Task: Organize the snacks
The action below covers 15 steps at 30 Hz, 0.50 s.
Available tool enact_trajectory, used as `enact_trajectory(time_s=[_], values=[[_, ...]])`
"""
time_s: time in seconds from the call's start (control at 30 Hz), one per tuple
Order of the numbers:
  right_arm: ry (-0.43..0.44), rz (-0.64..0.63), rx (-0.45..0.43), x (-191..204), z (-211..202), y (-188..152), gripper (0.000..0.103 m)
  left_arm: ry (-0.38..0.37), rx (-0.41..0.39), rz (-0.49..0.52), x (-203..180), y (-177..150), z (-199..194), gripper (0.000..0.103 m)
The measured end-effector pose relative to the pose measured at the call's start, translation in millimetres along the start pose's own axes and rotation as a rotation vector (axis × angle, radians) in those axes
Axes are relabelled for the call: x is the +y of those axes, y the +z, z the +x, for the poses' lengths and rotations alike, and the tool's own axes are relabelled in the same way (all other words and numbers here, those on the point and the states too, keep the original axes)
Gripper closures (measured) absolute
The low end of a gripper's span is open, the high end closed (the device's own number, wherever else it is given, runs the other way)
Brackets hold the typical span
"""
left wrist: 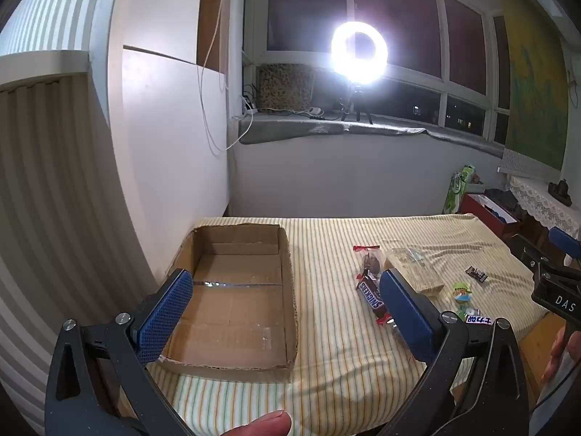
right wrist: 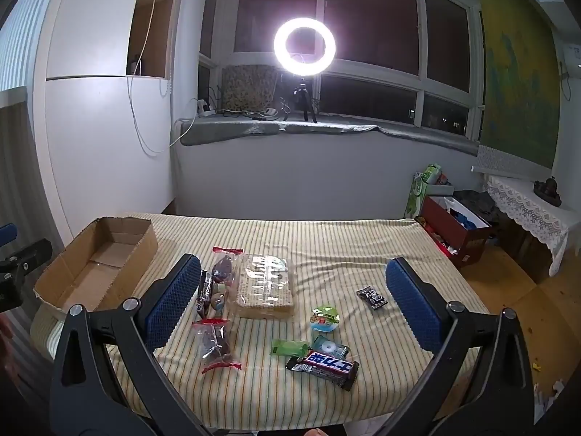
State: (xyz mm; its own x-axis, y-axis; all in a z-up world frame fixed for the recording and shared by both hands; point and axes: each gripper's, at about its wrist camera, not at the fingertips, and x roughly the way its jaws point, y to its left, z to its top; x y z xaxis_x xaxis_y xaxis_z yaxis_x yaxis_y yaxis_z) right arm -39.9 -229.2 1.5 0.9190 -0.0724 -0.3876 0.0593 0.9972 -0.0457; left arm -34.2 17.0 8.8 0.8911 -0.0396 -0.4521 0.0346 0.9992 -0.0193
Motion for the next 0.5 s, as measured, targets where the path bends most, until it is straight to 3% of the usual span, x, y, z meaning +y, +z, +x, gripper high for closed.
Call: enact_trajectory(time_s=[0.5], values=[[0.003,-0.009,-0.002,2.3,0.9,-6.0,0.0,-0.003,0.001,-0.001,0.3,0.5,0.3,0.001]])
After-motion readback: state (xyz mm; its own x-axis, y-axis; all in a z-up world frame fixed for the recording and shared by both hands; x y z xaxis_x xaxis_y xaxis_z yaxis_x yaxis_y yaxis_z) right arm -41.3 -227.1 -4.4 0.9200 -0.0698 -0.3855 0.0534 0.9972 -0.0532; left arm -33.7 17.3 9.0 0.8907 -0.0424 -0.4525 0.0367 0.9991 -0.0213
